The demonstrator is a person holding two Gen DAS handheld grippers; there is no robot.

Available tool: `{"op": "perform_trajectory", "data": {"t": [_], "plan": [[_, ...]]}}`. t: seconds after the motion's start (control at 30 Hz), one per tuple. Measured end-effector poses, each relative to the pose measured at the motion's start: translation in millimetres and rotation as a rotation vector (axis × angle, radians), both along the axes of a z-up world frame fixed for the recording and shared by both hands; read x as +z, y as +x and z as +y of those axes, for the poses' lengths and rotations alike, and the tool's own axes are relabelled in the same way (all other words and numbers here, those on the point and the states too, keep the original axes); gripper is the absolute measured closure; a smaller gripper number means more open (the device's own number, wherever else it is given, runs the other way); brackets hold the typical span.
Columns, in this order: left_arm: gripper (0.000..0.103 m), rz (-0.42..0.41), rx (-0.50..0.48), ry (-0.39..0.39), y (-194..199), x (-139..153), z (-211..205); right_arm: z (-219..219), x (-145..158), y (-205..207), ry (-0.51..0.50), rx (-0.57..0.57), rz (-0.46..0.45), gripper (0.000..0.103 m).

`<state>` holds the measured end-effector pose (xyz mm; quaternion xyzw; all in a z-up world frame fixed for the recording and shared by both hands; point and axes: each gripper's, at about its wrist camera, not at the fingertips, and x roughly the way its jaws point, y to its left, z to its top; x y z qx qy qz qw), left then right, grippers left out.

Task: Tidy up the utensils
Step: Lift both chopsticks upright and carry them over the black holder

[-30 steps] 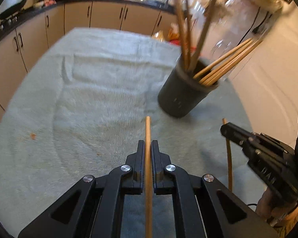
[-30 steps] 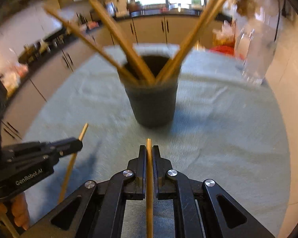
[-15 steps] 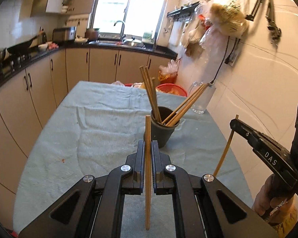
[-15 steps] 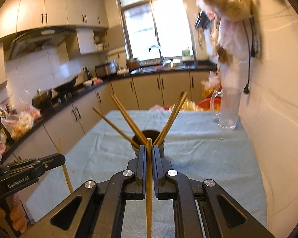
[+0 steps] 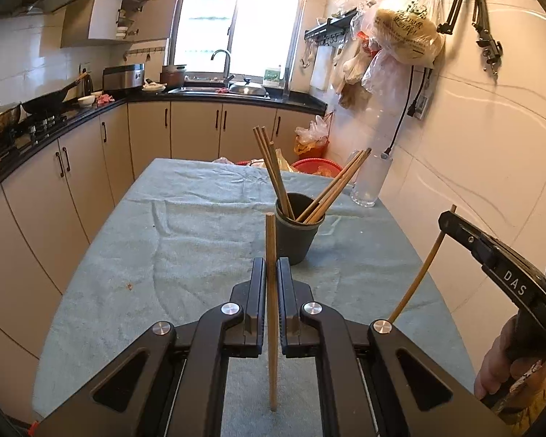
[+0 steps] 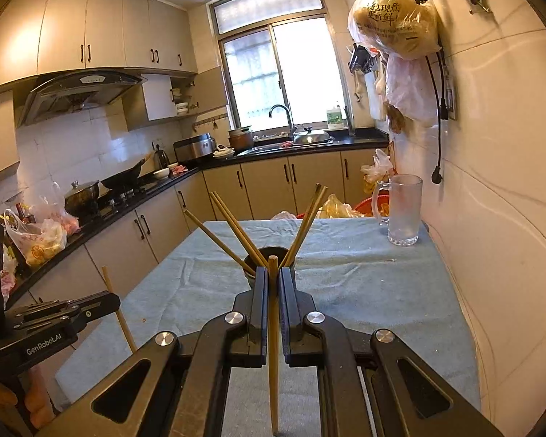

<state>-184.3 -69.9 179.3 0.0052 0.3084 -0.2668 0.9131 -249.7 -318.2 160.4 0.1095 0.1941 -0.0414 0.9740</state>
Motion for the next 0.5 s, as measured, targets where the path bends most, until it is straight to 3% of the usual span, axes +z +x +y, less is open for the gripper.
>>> {"op": "perform_trajectory", "data": {"t": [0.3, 0.5], "plan": [[0.098, -0.082, 0.018, 0.062, -15, 14, -8, 6, 9, -12, -0.029, 0.005, -0.031, 0.097], [0.098, -0.084, 0.047, 0.094, -13, 14, -7, 10, 15, -16, -0.044, 0.003, -0.036, 0.097]]}}
